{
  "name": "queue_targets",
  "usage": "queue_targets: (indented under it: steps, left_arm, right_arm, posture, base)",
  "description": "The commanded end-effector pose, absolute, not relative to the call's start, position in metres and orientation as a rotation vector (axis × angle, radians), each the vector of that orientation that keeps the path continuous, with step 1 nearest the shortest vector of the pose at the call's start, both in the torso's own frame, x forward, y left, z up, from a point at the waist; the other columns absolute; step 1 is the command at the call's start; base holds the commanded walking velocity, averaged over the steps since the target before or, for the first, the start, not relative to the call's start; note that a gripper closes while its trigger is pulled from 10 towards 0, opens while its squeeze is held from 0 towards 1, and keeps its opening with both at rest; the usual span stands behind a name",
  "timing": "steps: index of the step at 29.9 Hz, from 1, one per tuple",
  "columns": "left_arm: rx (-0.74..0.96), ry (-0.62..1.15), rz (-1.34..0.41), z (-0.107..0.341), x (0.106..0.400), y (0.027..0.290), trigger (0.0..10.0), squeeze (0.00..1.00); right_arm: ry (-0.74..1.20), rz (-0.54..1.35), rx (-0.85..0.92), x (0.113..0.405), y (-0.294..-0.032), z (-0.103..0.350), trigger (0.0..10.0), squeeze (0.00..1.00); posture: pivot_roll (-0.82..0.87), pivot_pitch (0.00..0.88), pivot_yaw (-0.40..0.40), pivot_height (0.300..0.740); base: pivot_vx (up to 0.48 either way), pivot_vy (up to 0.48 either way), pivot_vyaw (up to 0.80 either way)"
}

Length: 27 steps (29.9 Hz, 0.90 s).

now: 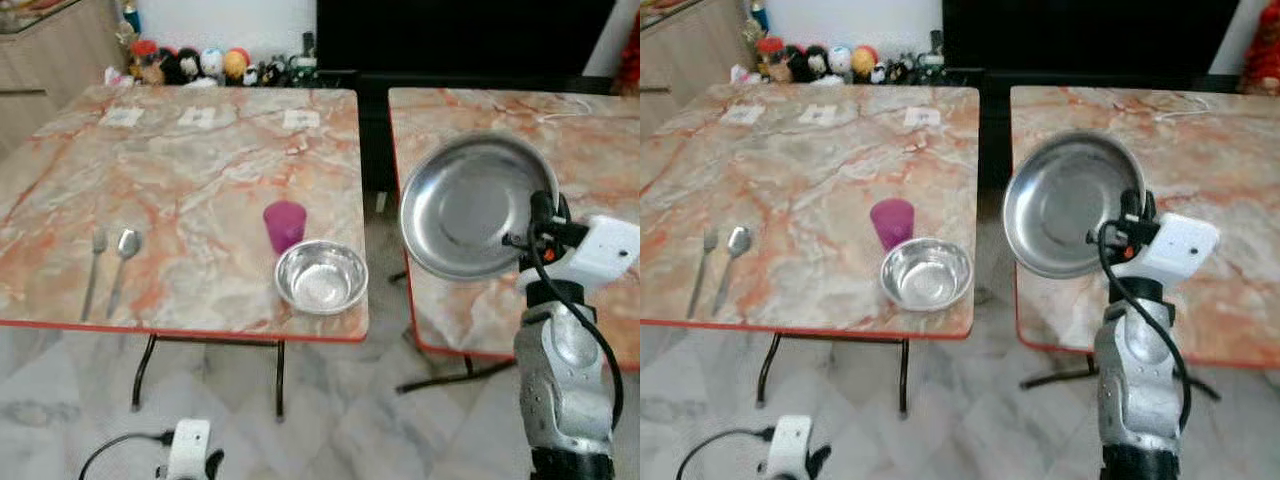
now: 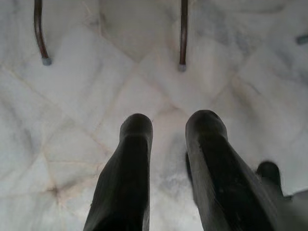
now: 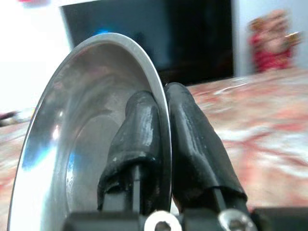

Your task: Setting the table

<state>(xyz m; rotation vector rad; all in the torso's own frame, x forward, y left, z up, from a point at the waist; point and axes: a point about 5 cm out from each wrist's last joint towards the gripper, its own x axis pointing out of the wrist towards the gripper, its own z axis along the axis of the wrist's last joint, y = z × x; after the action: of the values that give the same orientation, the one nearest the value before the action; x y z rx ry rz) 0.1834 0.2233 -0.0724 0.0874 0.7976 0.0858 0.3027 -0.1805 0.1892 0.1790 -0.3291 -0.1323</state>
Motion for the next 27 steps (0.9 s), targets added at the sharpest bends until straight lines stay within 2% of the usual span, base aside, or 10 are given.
queue_targets:
  steps: [1, 3, 16, 22, 27]
  left_arm:
    - [0.082, 0.802, 0.075, -0.074, 0.183, 0.219, 10.0, 0.00]
    - [0.082, 0.802, 0.076, -0.074, 0.183, 0.219, 10.0, 0.00]
    - [0.073, 0.815, 0.068, -0.076, 0.177, 0.220, 10.0, 0.00]
    - [0.080, 0.814, 0.067, -0.076, 0.177, 0.219, 10.0, 0.00]
    - [0.080, 0.814, 0.065, -0.077, 0.178, 0.217, 10.0, 0.00]
  right_arm:
    - [-0.338, -0.172, 0.169, 0.301, -0.191, 0.190, 10.0, 0.00]
    - [-0.336, -0.174, 0.170, 0.300, -0.191, 0.189, 10.0, 0.00]
    - [-0.297, -0.228, 0.206, 0.296, -0.198, 0.179, 10.0, 0.00]
    - [-0.286, -0.239, 0.220, 0.296, -0.201, 0.177, 10.0, 0.00]
    - [-0.298, -0.238, 0.202, 0.296, -0.200, 0.178, 10.0, 0.00]
  posture:
    - [-0.11, 0.088, 0.021, 0.740]
    - [-0.11, 0.090, 0.022, 0.740]
    - [-0.11, 0.099, 0.023, 0.740]
    - [-0.11, 0.097, 0.021, 0.740]
    - [-0.11, 0.095, 0.020, 0.740]
  base:
    - [0.247, -0.382, 0.00]
    - [0.247, -0.300, 0.00]
    - [0.000, 0.000, -0.06]
    - [0.000, -0.422, -0.74]
    - [0.000, -0.467, -0.17]
